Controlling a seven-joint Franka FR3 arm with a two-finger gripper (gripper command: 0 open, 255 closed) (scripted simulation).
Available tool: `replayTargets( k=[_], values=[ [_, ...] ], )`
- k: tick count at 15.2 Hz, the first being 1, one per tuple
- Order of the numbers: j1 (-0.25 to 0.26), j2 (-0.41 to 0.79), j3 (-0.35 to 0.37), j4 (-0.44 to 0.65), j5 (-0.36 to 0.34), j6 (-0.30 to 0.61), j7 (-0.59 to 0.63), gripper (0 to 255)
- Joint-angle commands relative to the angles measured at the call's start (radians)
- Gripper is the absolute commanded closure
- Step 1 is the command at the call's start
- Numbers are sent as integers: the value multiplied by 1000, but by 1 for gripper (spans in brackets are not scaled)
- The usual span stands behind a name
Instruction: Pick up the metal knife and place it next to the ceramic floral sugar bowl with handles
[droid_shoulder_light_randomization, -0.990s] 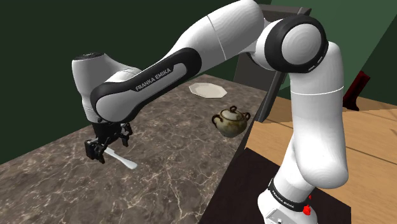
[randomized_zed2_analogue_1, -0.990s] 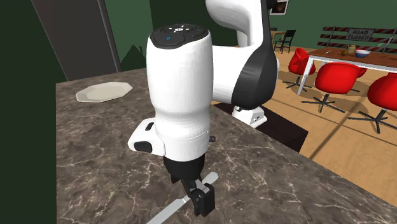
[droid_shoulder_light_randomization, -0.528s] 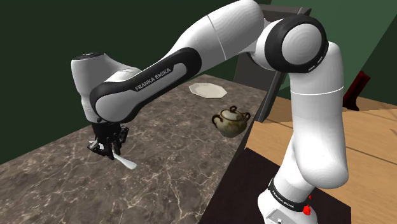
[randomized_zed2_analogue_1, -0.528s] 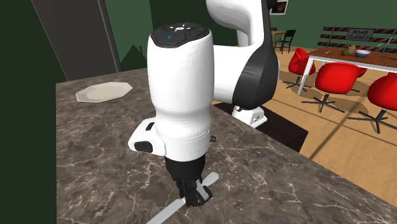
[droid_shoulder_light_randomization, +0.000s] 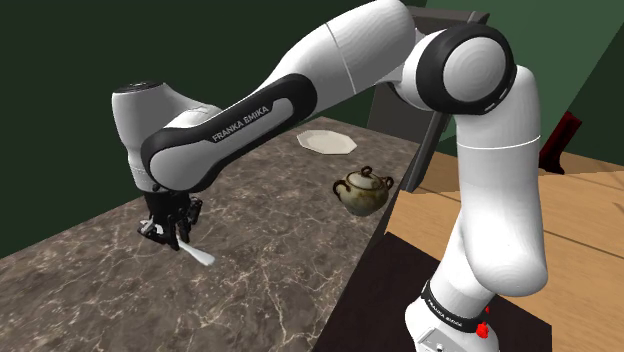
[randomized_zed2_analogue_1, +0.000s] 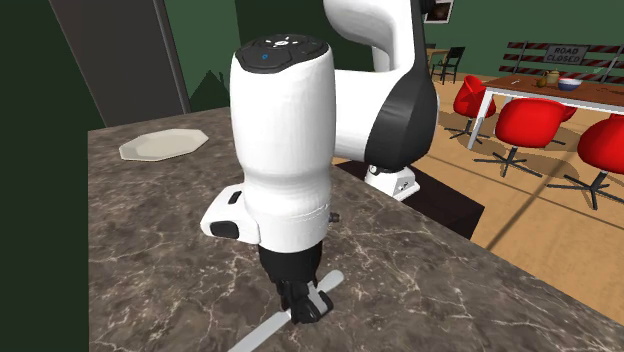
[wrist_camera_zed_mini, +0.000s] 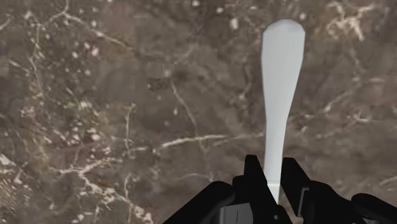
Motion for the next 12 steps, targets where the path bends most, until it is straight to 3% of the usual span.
replayTargets(
  k=[1, 12],
  values=[
    [-3, -11, 2, 6, 6, -17, -4, 255],
    [-9, -69, 16, 78, 37, -142, -26, 255]
  ],
)
